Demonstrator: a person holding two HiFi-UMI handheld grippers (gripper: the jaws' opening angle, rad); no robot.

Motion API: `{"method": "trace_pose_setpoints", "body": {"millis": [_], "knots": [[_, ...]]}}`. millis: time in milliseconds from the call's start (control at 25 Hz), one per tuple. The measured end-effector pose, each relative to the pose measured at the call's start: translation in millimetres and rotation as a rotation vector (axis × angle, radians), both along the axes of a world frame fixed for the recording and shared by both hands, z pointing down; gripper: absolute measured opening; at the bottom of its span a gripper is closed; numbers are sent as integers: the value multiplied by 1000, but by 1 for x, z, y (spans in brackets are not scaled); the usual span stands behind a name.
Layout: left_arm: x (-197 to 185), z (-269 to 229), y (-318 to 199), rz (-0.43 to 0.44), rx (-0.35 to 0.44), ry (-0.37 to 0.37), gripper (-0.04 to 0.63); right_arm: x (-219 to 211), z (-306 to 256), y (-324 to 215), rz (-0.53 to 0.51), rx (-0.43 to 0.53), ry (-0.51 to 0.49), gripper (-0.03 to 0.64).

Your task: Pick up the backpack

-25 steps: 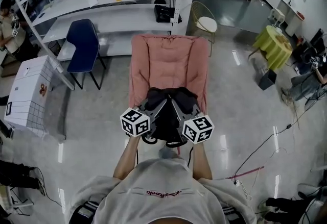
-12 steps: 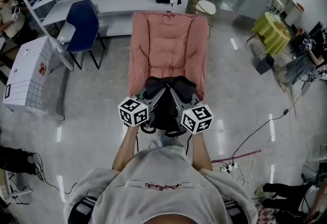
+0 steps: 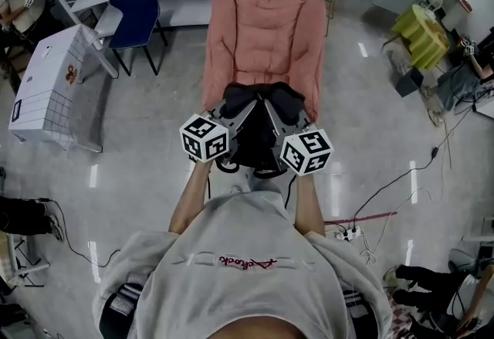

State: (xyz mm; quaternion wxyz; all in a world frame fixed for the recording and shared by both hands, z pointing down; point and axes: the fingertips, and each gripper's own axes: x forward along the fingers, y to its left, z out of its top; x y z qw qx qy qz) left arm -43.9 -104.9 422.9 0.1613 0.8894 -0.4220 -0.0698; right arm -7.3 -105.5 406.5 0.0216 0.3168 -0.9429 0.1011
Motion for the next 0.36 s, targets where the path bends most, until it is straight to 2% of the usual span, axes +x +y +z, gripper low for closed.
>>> {"method": "trace_pose_setpoints", "body": {"millis": [360], "knots": [[-6,6,6,-2,-9,-6,46,-6,7,4,2,-11,-2,54]]}}
